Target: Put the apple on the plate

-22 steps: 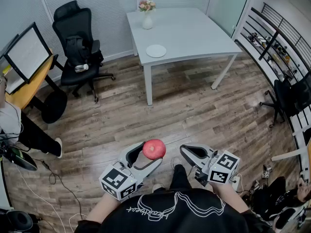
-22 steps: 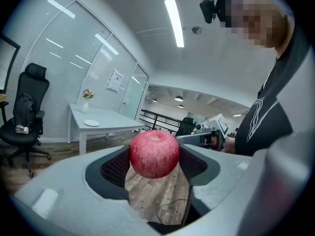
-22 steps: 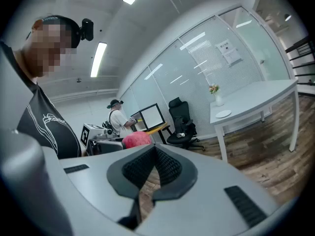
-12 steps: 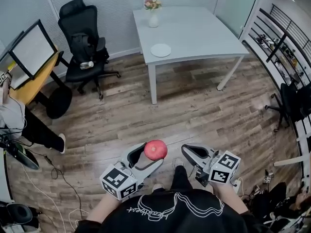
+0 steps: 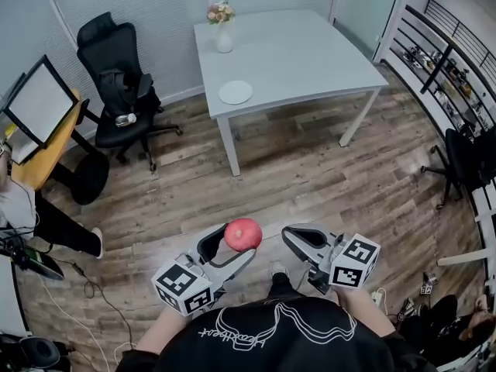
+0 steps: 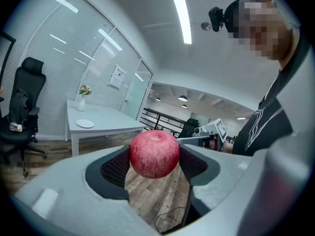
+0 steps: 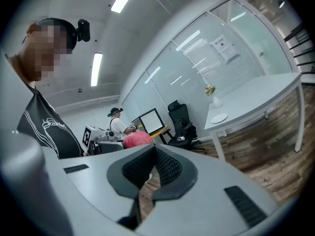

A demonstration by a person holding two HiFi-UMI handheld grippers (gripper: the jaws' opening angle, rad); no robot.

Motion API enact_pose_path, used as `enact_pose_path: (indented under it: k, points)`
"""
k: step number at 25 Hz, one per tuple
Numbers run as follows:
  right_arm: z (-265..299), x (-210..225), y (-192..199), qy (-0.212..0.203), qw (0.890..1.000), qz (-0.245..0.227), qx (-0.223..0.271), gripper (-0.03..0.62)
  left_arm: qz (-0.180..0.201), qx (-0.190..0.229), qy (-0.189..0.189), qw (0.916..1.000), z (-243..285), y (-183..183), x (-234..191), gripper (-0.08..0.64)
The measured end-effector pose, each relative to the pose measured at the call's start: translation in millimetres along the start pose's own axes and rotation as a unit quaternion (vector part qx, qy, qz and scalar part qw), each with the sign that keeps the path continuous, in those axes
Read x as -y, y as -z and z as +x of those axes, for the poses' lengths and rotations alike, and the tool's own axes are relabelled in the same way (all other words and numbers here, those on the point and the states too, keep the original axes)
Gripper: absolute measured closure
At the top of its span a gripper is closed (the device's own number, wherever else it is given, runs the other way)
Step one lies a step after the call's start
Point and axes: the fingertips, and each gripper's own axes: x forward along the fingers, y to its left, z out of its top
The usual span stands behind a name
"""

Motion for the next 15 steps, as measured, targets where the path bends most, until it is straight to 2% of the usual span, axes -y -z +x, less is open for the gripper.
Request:
enact_pose_path:
  k: [7, 11, 15]
  points:
    - [-23.4, 65.0, -43.2, -0.013, 1.0, -0.008, 0.007, 0.583, 0.001, -0.004, -0.025, 0.9997, 76.4, -37.8, -16.2, 0.238]
    - [-34.5, 89.4, -74.4, -0.031, 0.999, -0.03, 0.005, 0.583, 0.013, 0.002, -0.03, 0.9995, 116.1, -62.0, -14.5, 0.238]
    - [-39.0, 113.8, -79.4, -0.033, 0.998, -0.048, -0.015, 0.583, 0.016, -0.007, -0.038, 0.9991, 143.6, -61.6, -15.8, 0.238]
